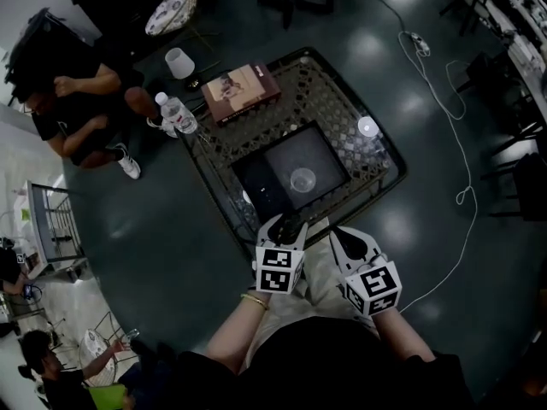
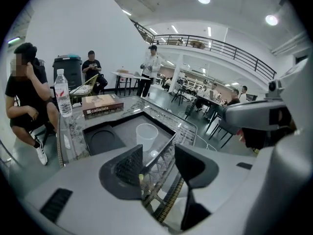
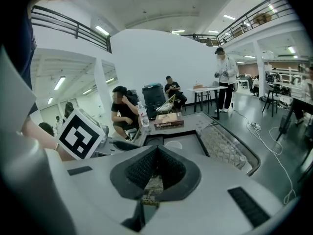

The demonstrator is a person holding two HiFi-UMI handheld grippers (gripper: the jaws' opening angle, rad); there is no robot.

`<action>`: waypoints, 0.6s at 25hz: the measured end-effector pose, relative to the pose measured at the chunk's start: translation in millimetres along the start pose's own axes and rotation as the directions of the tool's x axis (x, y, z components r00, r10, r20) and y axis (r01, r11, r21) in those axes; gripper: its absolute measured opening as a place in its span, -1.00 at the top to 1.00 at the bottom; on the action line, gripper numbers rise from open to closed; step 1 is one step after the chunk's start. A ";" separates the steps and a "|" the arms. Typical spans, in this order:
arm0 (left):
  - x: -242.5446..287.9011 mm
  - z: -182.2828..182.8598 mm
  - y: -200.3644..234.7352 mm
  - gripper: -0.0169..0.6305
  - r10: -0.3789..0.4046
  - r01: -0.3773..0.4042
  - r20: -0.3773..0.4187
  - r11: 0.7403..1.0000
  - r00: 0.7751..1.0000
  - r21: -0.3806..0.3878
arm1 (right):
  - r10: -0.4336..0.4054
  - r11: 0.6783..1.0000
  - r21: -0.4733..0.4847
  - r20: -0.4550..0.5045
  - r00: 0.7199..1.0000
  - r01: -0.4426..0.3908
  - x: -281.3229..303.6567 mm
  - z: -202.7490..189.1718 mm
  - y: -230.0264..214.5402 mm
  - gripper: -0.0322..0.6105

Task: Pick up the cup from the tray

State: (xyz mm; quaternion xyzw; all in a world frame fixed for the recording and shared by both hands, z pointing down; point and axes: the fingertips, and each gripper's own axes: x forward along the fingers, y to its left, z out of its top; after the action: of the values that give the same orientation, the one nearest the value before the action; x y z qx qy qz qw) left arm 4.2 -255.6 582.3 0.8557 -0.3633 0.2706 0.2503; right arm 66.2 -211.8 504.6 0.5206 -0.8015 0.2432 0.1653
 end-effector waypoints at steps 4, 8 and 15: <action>35.6 7.3 5.6 0.20 0.014 -0.013 -0.042 0.999 0.999 0.033 | 0.008 1.000 0.011 -0.005 1.000 -0.007 9.7 5.0 -19.2 0.86; 70.3 4.6 16.2 0.06 0.027 -0.023 -0.103 0.999 0.994 0.038 | 0.011 1.000 0.026 -0.015 1.000 -0.010 15.0 5.6 -34.2 0.86; 116.0 -2.4 33.4 -0.11 0.055 -0.046 -0.210 0.998 0.976 0.048 | 0.007 0.999 0.054 -0.034 0.999 -0.006 19.1 4.4 -57.2 0.86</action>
State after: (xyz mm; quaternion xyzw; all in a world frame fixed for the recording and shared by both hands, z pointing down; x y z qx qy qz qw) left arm 46.6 -330.9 666.5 0.8178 -0.3503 0.3739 0.2621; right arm 110.8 -248.0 523.3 0.5180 -0.7935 0.2741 0.1643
